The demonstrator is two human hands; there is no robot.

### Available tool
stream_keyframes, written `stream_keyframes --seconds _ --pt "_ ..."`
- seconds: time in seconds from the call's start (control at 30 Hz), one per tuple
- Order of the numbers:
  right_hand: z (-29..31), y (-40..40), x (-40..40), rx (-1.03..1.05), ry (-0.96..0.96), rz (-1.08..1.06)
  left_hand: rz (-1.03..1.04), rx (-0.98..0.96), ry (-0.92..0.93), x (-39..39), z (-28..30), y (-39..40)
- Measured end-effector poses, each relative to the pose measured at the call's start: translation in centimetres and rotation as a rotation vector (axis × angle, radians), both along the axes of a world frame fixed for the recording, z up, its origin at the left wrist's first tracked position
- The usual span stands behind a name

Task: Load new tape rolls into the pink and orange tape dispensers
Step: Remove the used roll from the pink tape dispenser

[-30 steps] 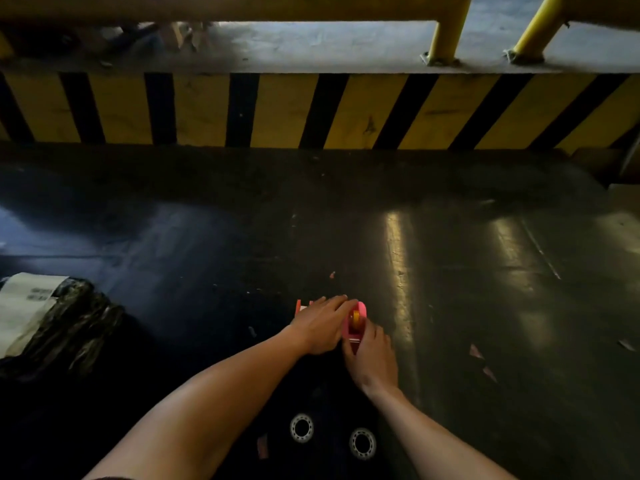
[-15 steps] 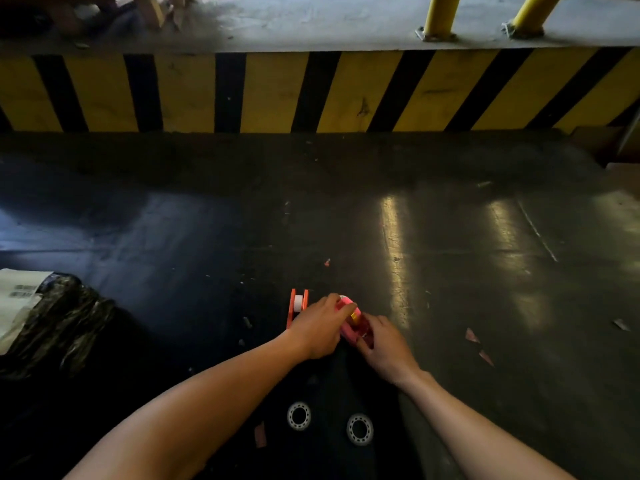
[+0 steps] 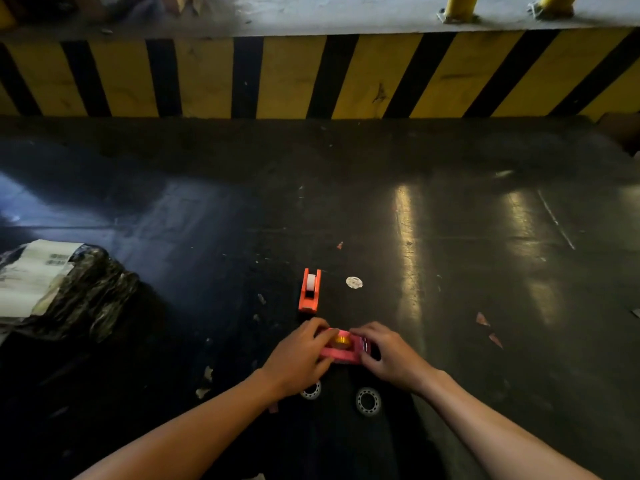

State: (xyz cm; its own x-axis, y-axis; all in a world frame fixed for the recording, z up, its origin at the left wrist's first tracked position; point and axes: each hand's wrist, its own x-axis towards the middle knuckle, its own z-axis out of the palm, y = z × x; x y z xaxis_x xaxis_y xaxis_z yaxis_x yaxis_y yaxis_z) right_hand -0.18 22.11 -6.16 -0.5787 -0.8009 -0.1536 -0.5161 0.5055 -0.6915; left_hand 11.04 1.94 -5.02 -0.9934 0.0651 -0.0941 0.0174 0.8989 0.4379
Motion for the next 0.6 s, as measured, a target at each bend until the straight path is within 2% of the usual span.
stream_keyframes --seconds 0.1,0.2,0.4,0.6 --pt "0.0 -1.1 0.7 0.028 0.058 0.032 0.044 0.016 0.007 0.9 0.0 -0.6" --pt "0.1 -2.5 1.4 0.034 0.217 0.032 0.071 0.04 0.001 1.0 0.0 -1.1" --pt "0.6 -3.9 2.3 0.009 0.365 -0.061 0.105 0.04 -0.009 1.0 0.0 -0.9" --pt "0.2 -4.1 2.9 -0.003 0.367 -0.087 0.11 0.028 -0.016 1.2 0.2 -0.7"
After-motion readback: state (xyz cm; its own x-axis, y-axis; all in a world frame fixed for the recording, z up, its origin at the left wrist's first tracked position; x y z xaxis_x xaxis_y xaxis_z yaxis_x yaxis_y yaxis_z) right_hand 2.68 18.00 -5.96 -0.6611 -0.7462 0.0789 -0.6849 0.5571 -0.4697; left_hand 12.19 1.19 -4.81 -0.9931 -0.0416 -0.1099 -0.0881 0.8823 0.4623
